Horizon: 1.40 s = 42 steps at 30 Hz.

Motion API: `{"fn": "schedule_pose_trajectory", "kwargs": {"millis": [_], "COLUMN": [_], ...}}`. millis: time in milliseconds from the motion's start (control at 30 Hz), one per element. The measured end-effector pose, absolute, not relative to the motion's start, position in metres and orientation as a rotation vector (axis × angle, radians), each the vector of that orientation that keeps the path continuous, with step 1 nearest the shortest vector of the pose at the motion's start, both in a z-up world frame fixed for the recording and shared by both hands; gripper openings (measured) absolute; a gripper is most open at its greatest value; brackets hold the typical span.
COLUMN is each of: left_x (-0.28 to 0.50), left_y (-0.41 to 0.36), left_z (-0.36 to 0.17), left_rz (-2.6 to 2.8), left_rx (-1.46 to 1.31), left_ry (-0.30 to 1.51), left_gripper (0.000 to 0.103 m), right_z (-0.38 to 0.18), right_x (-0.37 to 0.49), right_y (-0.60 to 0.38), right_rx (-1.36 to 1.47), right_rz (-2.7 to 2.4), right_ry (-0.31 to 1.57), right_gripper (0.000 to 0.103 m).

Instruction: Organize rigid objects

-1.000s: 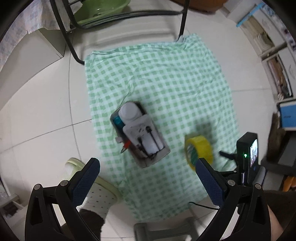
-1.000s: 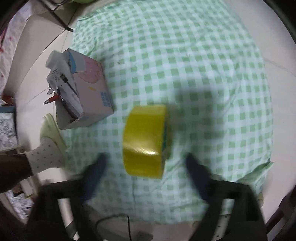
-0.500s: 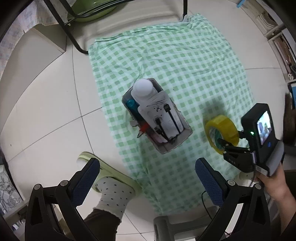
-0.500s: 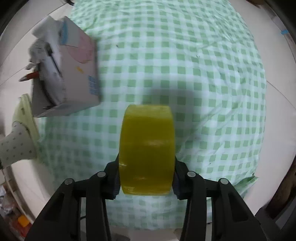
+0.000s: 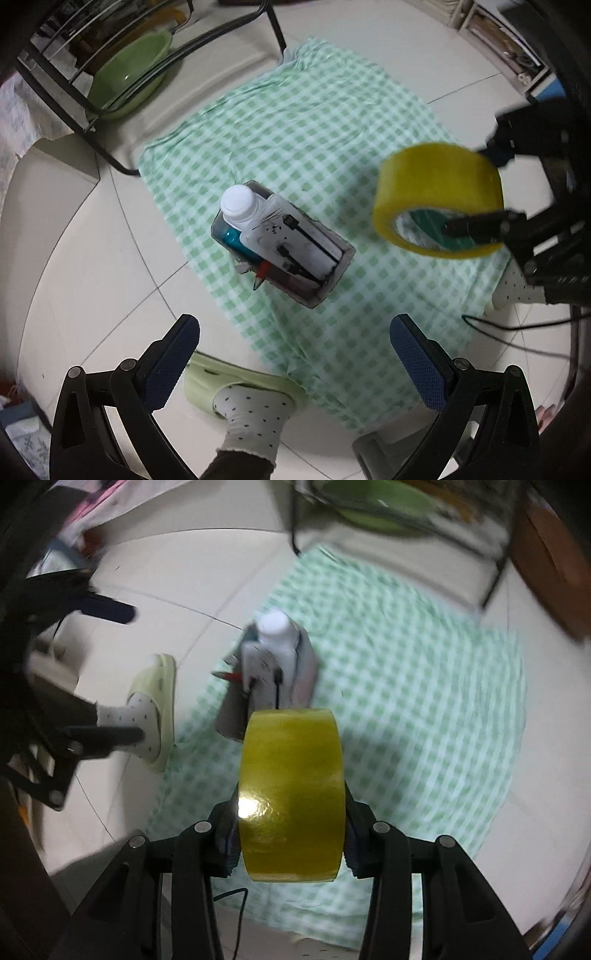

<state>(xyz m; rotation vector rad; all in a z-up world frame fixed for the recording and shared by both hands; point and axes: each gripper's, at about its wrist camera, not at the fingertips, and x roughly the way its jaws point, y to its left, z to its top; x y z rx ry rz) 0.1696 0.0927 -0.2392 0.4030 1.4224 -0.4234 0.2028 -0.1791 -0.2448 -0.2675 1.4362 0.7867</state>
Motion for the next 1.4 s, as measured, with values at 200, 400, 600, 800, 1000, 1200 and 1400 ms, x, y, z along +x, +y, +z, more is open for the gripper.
{"fn": "schedule_pose_trajectory", "kwargs": {"millis": [200, 400, 600, 800, 1000, 1200, 1400], "left_x": [0.162, 0.175, 0.195, 0.208, 0.207, 0.208, 0.216], "left_y": [0.11, 0.138, 0.184, 0.224, 0.231, 0.23, 0.235], "left_z": [-0.229, -0.233, -0.248, -0.233, -0.225, -0.234, -0.231], "left_rz": [-0.416, -0.321, -0.096, -0.017, 0.055, 0.053, 0.045], "left_rx": [0.358, 0.235, 0.079, -0.13, -0.1, -0.165, -0.18], "left_ry": [1.349, 1.385, 1.514, 1.484, 1.479, 1.515, 1.517], "left_gripper": [0.103, 0.091, 0.091, 0.091, 0.091, 0.091, 0.091], "right_z": [-0.232, -0.237, -0.257, -0.274, -0.271, -0.303, -0.349], "right_x": [0.217, 0.227, 0.242, 0.249, 0.232, 0.215, 0.211], "right_y": [-0.15, -0.113, -0.094, -0.069, -0.041, -0.037, -0.051], "right_rx": [-0.223, -0.174, -0.171, -0.254, -0.466, -0.486, -0.3], "right_rz": [0.838, 0.875, 0.853, 0.782, 0.704, 0.755, 0.835], "right_ry": [1.378, 1.363, 1.409, 1.401, 1.142, 1.206, 1.479], "right_gripper": [0.045, 0.045, 0.045, 0.045, 0.045, 0.046, 0.047]}}
